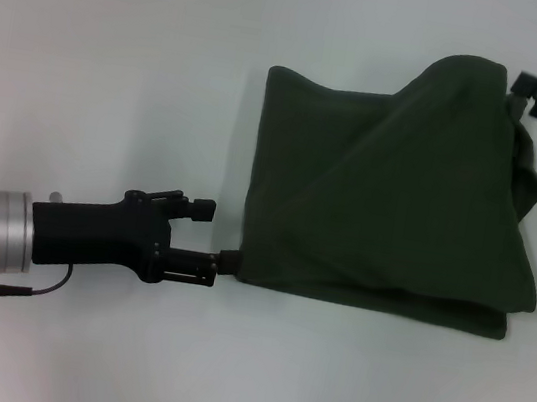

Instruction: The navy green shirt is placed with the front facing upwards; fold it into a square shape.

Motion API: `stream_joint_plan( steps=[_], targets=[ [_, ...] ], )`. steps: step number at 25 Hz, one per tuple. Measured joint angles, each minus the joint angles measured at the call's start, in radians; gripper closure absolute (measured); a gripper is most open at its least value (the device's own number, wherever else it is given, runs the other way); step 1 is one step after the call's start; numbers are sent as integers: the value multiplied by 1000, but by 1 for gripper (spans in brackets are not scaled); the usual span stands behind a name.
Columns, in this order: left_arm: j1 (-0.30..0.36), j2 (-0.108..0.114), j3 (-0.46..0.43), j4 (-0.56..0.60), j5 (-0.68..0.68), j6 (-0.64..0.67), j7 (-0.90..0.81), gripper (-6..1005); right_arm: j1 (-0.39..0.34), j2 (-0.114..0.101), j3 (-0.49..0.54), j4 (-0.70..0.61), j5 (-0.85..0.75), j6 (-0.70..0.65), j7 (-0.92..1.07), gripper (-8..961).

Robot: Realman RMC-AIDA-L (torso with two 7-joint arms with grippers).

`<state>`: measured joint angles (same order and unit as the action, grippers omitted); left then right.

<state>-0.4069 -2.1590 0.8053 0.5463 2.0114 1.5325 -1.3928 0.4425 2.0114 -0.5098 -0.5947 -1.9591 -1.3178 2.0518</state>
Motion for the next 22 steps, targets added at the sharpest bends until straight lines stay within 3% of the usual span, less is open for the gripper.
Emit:
stream_joint_plan(
  steps=[8,16,22],
  targets=[
    [-5,1,-1,4,-2,3,1,60,-100,-33,3,2,-23,-193,-1,85],
    [-7,-3,-5,33,-18,30,26,60,-149,-76,2,12,-74,-271,109,115],
    [-2,1,-40,39,-69,77,87,59,-136,-75,-2,14,-104,-289,165,152]
  ],
)
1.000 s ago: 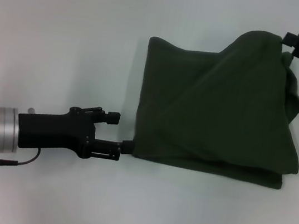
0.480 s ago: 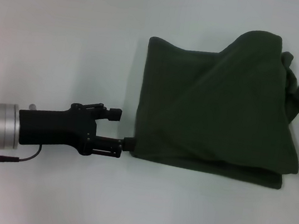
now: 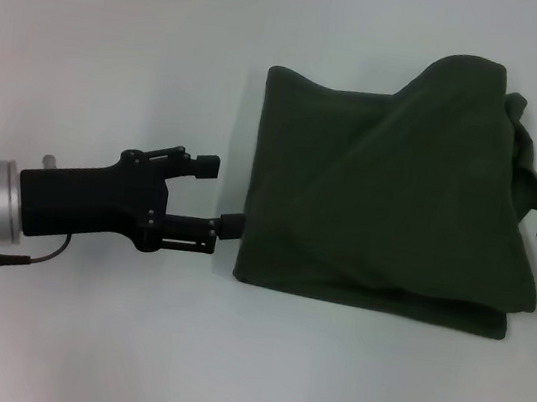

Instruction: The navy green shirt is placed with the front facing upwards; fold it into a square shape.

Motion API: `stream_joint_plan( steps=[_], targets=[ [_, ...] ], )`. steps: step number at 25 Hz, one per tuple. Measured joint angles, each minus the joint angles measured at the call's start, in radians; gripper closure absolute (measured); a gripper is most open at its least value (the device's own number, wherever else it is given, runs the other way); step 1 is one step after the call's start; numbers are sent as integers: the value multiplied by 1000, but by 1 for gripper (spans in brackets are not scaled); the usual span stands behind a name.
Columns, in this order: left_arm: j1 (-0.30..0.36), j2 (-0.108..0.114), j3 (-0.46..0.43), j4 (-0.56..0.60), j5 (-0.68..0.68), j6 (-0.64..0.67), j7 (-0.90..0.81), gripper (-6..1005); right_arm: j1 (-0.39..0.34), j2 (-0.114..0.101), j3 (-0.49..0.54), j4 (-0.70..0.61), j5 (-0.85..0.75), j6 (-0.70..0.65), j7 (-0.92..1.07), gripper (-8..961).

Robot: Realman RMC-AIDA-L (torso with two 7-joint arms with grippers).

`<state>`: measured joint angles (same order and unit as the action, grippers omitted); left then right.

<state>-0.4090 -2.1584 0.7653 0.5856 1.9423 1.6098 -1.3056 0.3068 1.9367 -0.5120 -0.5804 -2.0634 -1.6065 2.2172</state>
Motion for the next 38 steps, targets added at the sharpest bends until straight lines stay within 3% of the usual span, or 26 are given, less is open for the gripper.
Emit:
stream_joint_plan(
  steps=[8,21,32,38],
  targets=[
    [5,2,-4,-1,-2,4,23,59,44,27,-2,22,-62,28,22,202],
    [6,1,-4,0,0,17,24,59,37,26,-2,24,-67,37,20,282],
    [6,-1,-4,-3,-1,18,25,58,35,32,2,24,-101,26,-1,527],
    [4,-1,-4,-3,-1,19,25,58,20,28,10,24,-98,-4,-19,804]
  ],
)
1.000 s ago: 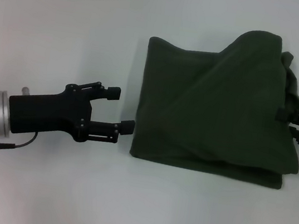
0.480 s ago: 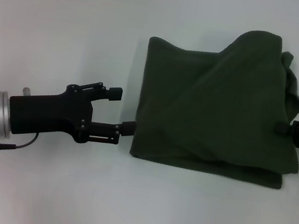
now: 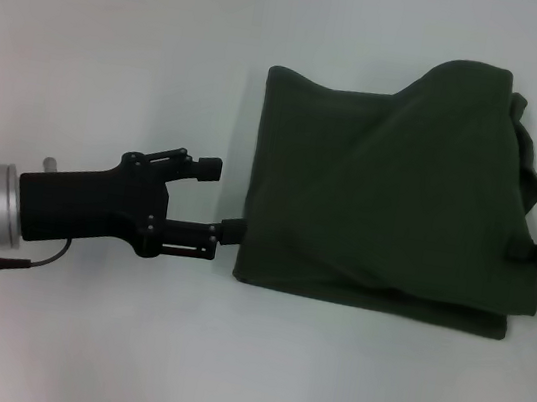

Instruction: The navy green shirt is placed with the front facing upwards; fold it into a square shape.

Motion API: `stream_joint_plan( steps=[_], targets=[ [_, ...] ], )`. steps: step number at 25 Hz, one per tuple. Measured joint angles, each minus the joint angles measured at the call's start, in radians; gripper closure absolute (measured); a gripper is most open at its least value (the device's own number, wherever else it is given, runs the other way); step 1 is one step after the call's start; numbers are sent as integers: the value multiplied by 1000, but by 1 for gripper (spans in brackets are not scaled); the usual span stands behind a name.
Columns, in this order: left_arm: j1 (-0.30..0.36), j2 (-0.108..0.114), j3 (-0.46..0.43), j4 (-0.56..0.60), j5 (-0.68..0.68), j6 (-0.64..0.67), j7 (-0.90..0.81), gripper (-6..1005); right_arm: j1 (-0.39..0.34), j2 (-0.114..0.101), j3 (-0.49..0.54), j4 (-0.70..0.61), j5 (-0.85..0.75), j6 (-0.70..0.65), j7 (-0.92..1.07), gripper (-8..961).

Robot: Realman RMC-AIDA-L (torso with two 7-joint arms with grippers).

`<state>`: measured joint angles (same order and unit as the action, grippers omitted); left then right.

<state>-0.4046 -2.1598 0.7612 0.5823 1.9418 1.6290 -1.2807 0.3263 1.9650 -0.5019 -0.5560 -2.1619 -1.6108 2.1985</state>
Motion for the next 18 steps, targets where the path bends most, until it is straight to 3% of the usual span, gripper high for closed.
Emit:
stream_joint_plan(
  steps=[2,18],
  targets=[
    [-2,0,1,0,0,0,0,58,-5,-1,5,0,0,-17,-4,941],
    [-10,0,1,-1,-1,0,-1,58,-53,-7,41,-12,-4,-134,-15,940]
  ],
)
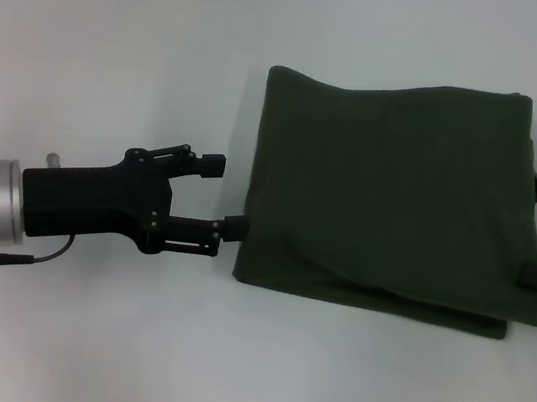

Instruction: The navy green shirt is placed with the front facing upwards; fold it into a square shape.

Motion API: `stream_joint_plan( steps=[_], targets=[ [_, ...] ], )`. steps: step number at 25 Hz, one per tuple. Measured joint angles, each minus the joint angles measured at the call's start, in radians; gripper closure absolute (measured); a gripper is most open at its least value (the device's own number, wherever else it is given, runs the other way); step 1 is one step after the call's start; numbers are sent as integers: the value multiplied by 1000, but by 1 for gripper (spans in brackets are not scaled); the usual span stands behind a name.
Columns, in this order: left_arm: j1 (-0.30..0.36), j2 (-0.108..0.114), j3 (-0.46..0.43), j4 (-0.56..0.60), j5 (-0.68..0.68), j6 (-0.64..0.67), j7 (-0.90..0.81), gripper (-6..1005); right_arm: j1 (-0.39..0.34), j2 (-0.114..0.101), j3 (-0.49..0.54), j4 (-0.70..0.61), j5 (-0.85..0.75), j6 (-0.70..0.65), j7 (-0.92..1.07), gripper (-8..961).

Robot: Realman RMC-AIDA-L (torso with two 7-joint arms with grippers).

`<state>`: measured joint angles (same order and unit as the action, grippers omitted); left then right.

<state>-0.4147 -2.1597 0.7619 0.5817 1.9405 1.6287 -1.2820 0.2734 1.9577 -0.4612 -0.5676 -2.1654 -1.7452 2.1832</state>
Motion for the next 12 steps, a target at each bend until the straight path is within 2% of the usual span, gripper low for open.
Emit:
stream_joint_plan(
  steps=[12],
  targets=[
    [-4,0,-1,3,0,-6,-3,57,2,0,0,4,-63,9,5,940]
  ],
)
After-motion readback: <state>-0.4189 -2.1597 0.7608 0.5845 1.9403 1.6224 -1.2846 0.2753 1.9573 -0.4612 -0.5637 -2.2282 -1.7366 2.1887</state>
